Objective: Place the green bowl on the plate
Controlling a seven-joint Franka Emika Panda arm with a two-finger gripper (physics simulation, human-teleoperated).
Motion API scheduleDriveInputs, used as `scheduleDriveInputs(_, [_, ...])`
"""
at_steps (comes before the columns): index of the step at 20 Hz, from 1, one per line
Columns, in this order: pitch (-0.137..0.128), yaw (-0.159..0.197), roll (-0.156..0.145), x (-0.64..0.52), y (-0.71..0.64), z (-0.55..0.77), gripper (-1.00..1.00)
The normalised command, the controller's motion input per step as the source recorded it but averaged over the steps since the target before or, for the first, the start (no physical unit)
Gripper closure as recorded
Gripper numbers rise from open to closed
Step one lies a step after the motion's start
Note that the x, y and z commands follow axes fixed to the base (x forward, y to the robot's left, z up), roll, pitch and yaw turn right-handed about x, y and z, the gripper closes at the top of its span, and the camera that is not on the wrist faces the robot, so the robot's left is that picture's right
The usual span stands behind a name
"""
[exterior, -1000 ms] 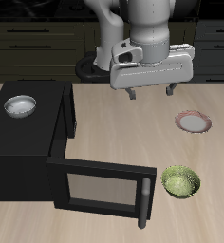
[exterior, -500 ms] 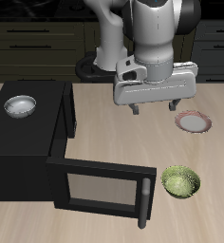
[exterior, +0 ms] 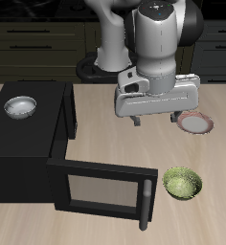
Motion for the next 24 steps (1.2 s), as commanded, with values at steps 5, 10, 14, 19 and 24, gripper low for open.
scheduleDriveInputs(5, [0.021,-0.018,0.000,0.15,0.03,-0.24,-1.00])
scheduleDriveInputs(10, [0.021,0.000,0.006,0.06,0.08,-0.19,-1.00])
scheduleDriveInputs(14, [0.031,0.004,0.010,0.04,0.09,-0.23,-1.00])
scheduleDriveInputs(19, [0.003,0.001,0.017,-0.03,0.07,-0.18,-1.00])
scheduleDriveInputs(24, [0.003,-0.009,0.000,0.00,0.01,-0.16,-1.00])
